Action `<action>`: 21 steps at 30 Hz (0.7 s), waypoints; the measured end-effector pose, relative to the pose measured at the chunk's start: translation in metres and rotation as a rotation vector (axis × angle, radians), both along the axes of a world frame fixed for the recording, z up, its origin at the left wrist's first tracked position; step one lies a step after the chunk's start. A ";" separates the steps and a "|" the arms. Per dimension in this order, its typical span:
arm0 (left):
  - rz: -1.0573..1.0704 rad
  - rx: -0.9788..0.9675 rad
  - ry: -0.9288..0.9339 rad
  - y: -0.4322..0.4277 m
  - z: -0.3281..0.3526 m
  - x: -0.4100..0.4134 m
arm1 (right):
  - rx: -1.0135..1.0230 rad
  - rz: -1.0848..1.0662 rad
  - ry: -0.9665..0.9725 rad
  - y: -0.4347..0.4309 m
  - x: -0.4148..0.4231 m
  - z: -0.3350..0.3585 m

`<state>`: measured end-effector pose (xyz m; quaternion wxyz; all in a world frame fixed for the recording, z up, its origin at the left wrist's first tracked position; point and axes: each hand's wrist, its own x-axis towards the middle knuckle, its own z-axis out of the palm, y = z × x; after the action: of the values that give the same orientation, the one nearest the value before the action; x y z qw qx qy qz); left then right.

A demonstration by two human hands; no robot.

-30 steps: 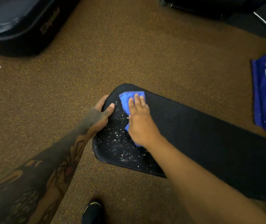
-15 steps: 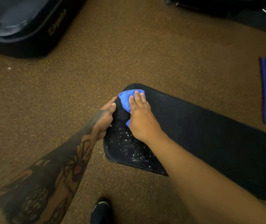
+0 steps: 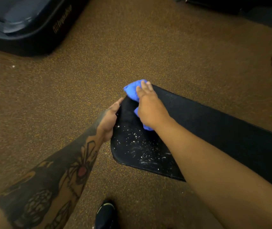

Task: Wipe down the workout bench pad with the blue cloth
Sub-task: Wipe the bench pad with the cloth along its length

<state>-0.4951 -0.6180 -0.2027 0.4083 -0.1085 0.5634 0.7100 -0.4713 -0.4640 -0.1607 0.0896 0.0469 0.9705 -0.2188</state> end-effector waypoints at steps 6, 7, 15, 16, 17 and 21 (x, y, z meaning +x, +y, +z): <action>0.041 0.000 0.044 0.005 0.000 0.006 | 0.022 0.125 -0.016 -0.029 0.022 0.004; 0.036 0.012 0.050 0.006 0.003 0.007 | 0.035 0.173 -0.023 -0.029 0.030 0.006; 0.120 0.090 0.035 0.002 0.000 0.005 | -0.004 0.180 -0.039 -0.043 0.035 0.010; 0.149 0.099 0.002 0.000 0.002 0.005 | -0.004 0.256 -0.038 -0.045 0.050 0.010; 0.169 0.110 -0.034 -0.003 0.002 0.004 | 0.014 0.302 -0.042 -0.042 0.057 0.011; 0.133 0.240 -0.130 -0.015 0.005 0.006 | 0.024 0.198 -0.020 -0.031 0.027 0.017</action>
<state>-0.4895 -0.6329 -0.1974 0.4061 -0.1415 0.4386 0.7891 -0.4440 -0.4950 -0.1437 0.1199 -0.0458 0.9720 -0.1967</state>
